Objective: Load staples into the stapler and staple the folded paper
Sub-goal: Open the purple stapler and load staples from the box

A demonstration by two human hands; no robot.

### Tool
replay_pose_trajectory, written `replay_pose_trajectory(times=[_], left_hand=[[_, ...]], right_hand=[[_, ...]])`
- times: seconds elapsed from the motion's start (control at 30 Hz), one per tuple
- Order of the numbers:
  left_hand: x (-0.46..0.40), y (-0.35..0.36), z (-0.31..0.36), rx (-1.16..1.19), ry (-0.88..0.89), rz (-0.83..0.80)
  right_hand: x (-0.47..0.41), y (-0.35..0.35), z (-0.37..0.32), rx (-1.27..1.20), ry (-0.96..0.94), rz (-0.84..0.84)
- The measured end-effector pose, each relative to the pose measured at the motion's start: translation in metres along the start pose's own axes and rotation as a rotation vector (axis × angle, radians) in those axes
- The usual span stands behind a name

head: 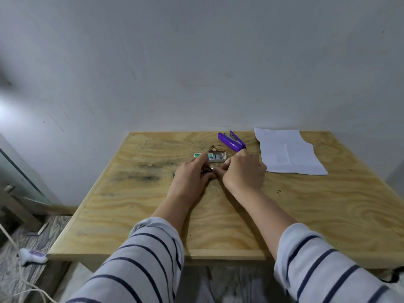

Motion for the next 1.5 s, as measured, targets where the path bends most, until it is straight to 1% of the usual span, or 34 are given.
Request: replay_pose_trajectory(times=[0.1,0.23,0.37,0.47,0.57,0.67,0.8,0.87,1.0,1.13,1.17,1.27,1.33,1.43,1.5], left_hand=[[0.000,0.000,0.001,0.014,0.000,-0.014],[0.000,-0.001,0.003,0.016,0.009,-0.006],[0.000,-0.002,0.004,0.009,0.022,0.005],[0.000,-0.002,0.004,0.007,0.026,0.007],[0.000,-0.002,0.005,0.001,0.025,0.007],[0.000,-0.002,0.006,-0.001,0.034,0.011],[0.001,-0.003,0.009,-0.009,0.057,0.025],[0.002,-0.004,0.010,-0.016,0.059,0.029],[0.002,-0.003,0.007,-0.006,0.052,0.033],[0.001,-0.003,0.005,-0.011,0.037,0.043],[0.001,-0.003,0.005,-0.017,0.036,0.043],[0.001,-0.002,0.004,-0.016,0.022,0.024],[0.001,-0.002,0.004,-0.010,0.005,0.023],[0.000,-0.002,0.003,-0.009,-0.017,0.031],[0.000,-0.002,0.003,-0.013,-0.018,0.034]], right_hand=[[-0.001,-0.005,-0.002,0.003,0.070,-0.052],[-0.004,-0.008,0.005,-0.152,0.230,-0.199],[-0.008,0.007,0.006,-0.170,0.283,-0.191],[-0.009,0.009,0.007,-0.153,0.244,-0.176],[-0.011,0.006,0.004,-0.058,0.164,-0.139],[-0.010,-0.001,-0.001,0.009,0.133,-0.125],[-0.003,-0.016,-0.015,0.134,0.009,-0.056],[-0.001,-0.018,-0.017,0.111,0.039,-0.101],[-0.008,-0.007,-0.006,0.006,0.200,-0.225],[-0.013,0.005,-0.003,-0.086,0.197,-0.191],[-0.014,0.008,-0.002,-0.107,0.208,-0.204],[-0.017,0.017,0.001,-0.225,0.293,-0.317],[-0.021,0.016,-0.002,-0.226,0.270,-0.305],[-0.026,0.012,-0.003,-0.215,0.182,-0.251],[-0.028,0.014,-0.002,-0.186,0.112,-0.274]])
Point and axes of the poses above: each hand's wrist, its own x-axis away from the middle knuckle, its own y-axis out of the palm, z = x × y, the point moved 6 cm from there along -x, towards the middle knuckle, and after that the axes turned 8 degrees about y, right-handed, at the moved point
